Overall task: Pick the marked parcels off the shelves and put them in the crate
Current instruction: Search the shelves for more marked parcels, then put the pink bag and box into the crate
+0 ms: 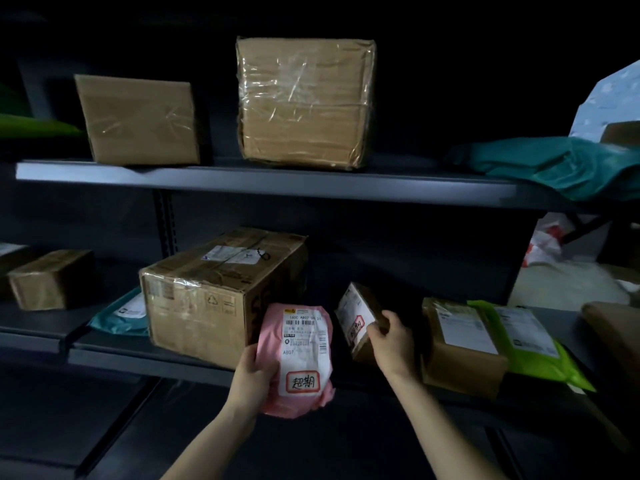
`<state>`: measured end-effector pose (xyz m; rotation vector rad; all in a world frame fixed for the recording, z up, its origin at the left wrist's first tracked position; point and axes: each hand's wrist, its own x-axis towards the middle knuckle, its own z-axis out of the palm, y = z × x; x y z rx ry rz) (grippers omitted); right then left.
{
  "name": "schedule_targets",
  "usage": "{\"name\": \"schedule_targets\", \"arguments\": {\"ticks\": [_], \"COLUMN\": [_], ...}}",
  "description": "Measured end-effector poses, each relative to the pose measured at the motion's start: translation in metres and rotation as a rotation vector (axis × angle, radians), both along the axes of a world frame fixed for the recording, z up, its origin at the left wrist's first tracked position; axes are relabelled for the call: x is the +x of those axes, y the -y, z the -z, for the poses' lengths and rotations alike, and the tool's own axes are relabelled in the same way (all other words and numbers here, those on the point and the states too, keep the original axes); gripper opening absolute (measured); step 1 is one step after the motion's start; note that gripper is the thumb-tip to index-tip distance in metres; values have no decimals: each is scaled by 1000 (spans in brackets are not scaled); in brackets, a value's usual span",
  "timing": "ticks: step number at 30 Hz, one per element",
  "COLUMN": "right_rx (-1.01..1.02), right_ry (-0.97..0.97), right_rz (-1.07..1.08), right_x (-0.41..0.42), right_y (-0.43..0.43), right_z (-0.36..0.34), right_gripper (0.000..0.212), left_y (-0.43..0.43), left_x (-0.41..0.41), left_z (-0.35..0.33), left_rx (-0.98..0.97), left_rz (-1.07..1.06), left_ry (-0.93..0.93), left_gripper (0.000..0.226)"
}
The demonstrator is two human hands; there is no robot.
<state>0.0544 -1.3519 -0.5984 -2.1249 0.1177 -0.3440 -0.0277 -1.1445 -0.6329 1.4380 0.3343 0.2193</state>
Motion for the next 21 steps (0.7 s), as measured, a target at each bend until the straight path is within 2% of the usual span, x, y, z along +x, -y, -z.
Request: {"name": "schedule_targets", "arguments": {"ticks": [5,9,13,21], "right_rx": [613,914,961,829], "right_ry": [-11,-38,-95,-110], "right_rz": [31,-1,-51,-135], "right_x": [-34,-53,-64,-68], "right_y": [16,19,23,32], "right_z": [24,35,41,40], "right_gripper": [40,26,28,34], "left_y": [12,24,28,24], "left_x": [7,9,8,9], "left_z": [6,1,-4,-9], "left_rx": [-57,-105,-114,-156], "left_rz": [-9,12,35,61], "left_ry": [-34,-48,-37,-86], "left_gripper": [27,21,25,25]}}
